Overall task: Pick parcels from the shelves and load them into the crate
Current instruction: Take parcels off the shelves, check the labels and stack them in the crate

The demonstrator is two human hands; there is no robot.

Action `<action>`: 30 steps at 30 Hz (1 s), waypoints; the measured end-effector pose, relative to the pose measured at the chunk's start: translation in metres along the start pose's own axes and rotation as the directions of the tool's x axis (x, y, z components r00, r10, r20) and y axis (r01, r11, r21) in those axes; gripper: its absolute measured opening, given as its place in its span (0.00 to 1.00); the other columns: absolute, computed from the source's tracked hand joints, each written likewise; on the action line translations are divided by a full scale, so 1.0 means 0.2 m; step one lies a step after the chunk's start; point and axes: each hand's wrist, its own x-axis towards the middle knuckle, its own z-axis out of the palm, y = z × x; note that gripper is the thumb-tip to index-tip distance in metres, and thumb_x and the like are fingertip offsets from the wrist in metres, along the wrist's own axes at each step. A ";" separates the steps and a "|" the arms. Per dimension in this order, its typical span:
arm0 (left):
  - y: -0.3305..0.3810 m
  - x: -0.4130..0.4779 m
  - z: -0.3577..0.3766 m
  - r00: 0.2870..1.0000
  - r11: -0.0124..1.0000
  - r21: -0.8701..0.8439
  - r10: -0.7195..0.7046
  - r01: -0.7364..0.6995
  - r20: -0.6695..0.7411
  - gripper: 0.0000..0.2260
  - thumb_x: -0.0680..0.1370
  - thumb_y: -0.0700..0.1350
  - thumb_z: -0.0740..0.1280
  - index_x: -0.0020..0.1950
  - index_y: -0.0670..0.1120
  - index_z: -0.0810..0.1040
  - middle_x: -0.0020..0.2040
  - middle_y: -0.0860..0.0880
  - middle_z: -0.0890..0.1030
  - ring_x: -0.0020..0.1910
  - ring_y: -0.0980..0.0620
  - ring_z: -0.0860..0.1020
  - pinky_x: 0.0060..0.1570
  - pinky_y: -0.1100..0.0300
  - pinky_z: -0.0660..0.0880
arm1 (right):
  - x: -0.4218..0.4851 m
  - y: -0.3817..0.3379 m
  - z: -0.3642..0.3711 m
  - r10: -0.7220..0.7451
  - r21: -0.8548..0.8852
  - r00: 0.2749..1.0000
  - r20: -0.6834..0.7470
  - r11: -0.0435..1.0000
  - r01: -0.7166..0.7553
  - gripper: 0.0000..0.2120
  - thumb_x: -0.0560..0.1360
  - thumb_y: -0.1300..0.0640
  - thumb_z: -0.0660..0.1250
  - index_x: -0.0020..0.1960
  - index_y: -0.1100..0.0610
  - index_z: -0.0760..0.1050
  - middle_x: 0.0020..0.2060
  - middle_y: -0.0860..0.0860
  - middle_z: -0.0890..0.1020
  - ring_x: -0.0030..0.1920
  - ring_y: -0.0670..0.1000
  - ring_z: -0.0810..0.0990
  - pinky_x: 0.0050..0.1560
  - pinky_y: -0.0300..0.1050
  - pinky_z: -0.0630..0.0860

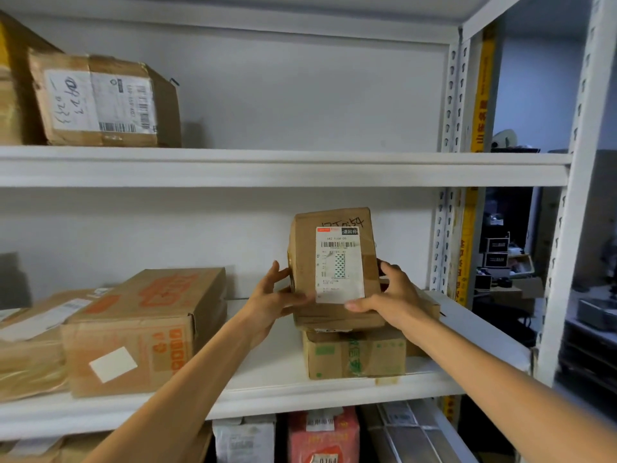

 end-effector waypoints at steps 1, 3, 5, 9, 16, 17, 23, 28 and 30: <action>0.01 0.00 0.01 1.000 1.000 -0.019 -0.018 0.018 -0.007 0.44 0.70 0.39 0.75 0.79 0.50 0.53 0.73 0.49 0.69 0.67 0.46 0.72 0.64 0.44 0.70 | 0.00 0.00 0.00 -0.015 0.008 1.000 -0.015 1.000 0.015 0.40 0.58 0.55 0.83 0.66 0.49 0.69 0.61 0.48 0.76 0.58 0.50 0.73 0.55 0.45 0.72; 0.04 0.00 0.04 0.999 0.999 0.011 -0.036 0.036 0.012 0.36 0.71 0.44 0.73 0.77 0.52 0.62 0.68 0.46 0.75 0.63 0.47 0.75 0.61 0.46 0.72 | -0.01 0.00 -0.01 -0.008 0.083 1.000 -0.008 0.996 0.009 0.37 0.59 0.56 0.83 0.64 0.50 0.69 0.61 0.48 0.77 0.58 0.50 0.74 0.57 0.48 0.74; 0.05 -0.01 0.05 0.998 0.999 0.033 -0.042 0.041 0.041 0.29 0.74 0.42 0.72 0.73 0.51 0.67 0.64 0.47 0.77 0.62 0.47 0.76 0.61 0.46 0.73 | -0.03 -0.02 -0.02 0.010 0.141 1.000 0.016 0.990 -0.012 0.35 0.59 0.58 0.83 0.60 0.50 0.68 0.58 0.48 0.80 0.55 0.48 0.76 0.55 0.47 0.74; 0.05 -0.07 0.07 0.996 0.996 -0.032 0.089 -0.088 0.028 0.26 0.71 0.25 0.68 0.64 0.43 0.68 0.64 0.46 0.75 0.62 0.42 0.75 0.46 0.52 0.78 | -0.06 -0.05 -0.05 -0.026 0.067 0.999 -0.035 0.997 0.029 0.40 0.54 0.61 0.84 0.61 0.53 0.69 0.50 0.46 0.80 0.52 0.49 0.78 0.51 0.46 0.77; 0.04 -0.19 0.05 0.957 0.956 -0.043 0.287 -0.289 -0.045 0.29 0.63 0.15 0.60 0.53 0.42 0.67 0.47 0.57 0.84 0.47 0.59 0.82 0.36 0.57 0.80 | -0.17 -0.04 0.02 -0.149 0.036 0.968 -0.202 0.987 0.159 0.37 0.49 0.63 0.84 0.54 0.56 0.72 0.45 0.45 0.80 0.47 0.45 0.79 0.35 0.29 0.73; 0.04 -0.20 0.04 0.954 0.954 -0.038 0.296 -0.298 -0.052 0.29 0.63 0.14 0.60 0.53 0.42 0.67 0.48 0.57 0.84 0.47 0.59 0.83 0.36 0.57 0.80 | -0.18 -0.04 0.03 -0.168 0.044 0.963 -0.210 0.983 0.181 0.38 0.49 0.63 0.84 0.54 0.56 0.71 0.46 0.46 0.80 0.47 0.44 0.79 0.36 0.30 0.74; 0.06 -0.28 0.01 0.933 0.936 -0.007 0.349 -0.351 -0.084 0.29 0.59 0.23 0.72 0.55 0.43 0.73 0.59 0.51 0.80 0.60 0.48 0.79 0.45 0.55 0.81 | -0.23 -0.09 0.01 -0.165 0.153 0.961 -0.221 0.967 0.201 0.38 0.48 0.68 0.83 0.50 0.49 0.69 0.41 0.42 0.81 0.39 0.37 0.79 0.30 0.26 0.73; 0.14 -0.37 -0.04 0.943 0.937 0.107 0.330 -0.334 0.049 0.37 0.59 0.42 0.81 0.66 0.60 0.76 0.65 0.60 0.76 0.67 0.59 0.72 0.59 0.59 0.71 | -0.16 -0.15 -0.10 -0.010 0.468 1.000 -0.028 0.884 0.022 0.27 0.55 0.73 0.79 0.51 0.57 0.80 0.44 0.49 0.86 0.46 0.51 0.85 0.44 0.50 0.82; 0.15 -0.39 -0.04 0.939 0.929 0.141 0.334 -0.342 0.080 0.38 0.60 0.43 0.82 0.65 0.66 0.74 0.67 0.62 0.72 0.67 0.64 0.67 0.50 0.68 0.70 | -0.14 -0.15 -0.11 0.024 0.571 0.999 0.041 0.820 -0.043 0.23 0.57 0.74 0.75 0.48 0.59 0.81 0.43 0.52 0.87 0.45 0.55 0.85 0.40 0.49 0.82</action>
